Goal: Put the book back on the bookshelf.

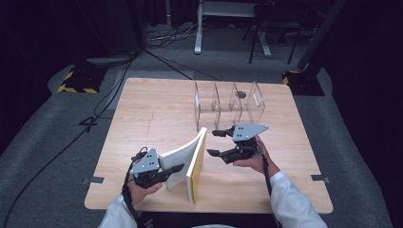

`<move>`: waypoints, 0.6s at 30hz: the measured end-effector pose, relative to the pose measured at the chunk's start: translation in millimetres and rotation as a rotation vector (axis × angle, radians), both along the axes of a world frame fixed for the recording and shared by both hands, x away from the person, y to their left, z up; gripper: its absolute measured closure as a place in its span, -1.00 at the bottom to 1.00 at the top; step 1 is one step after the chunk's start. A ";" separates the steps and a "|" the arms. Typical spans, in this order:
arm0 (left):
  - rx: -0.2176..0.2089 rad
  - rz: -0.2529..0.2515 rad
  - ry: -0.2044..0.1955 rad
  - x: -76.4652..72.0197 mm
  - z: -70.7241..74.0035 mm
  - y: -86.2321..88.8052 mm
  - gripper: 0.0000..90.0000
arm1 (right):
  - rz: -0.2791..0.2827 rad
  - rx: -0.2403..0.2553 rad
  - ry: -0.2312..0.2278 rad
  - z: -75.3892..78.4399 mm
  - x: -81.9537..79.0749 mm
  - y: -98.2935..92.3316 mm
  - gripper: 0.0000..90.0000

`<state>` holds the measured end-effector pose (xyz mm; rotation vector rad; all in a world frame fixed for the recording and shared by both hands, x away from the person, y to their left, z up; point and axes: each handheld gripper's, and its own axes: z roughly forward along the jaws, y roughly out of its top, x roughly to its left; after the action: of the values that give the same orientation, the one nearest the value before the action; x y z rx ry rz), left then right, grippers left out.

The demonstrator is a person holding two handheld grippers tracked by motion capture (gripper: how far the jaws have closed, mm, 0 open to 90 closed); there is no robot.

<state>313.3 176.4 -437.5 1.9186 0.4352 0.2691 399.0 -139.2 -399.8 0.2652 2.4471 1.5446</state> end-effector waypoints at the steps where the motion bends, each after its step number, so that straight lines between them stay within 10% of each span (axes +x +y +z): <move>1: -0.002 -0.004 0.002 0.2 -0.5 1.0 0.81 | 0.002 0.000 0.013 -2.7 2.4 1.6 -0.33; 18: 0.039 -0.047 0.063 -7.8 -13.1 14.4 0.62 | 0.130 -0.004 0.102 -32.2 22.2 19.7 -0.44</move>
<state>305.5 190.8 -450.6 1.9769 0.4286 0.1877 421.2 -119.5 -432.0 0.1920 2.5929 1.6156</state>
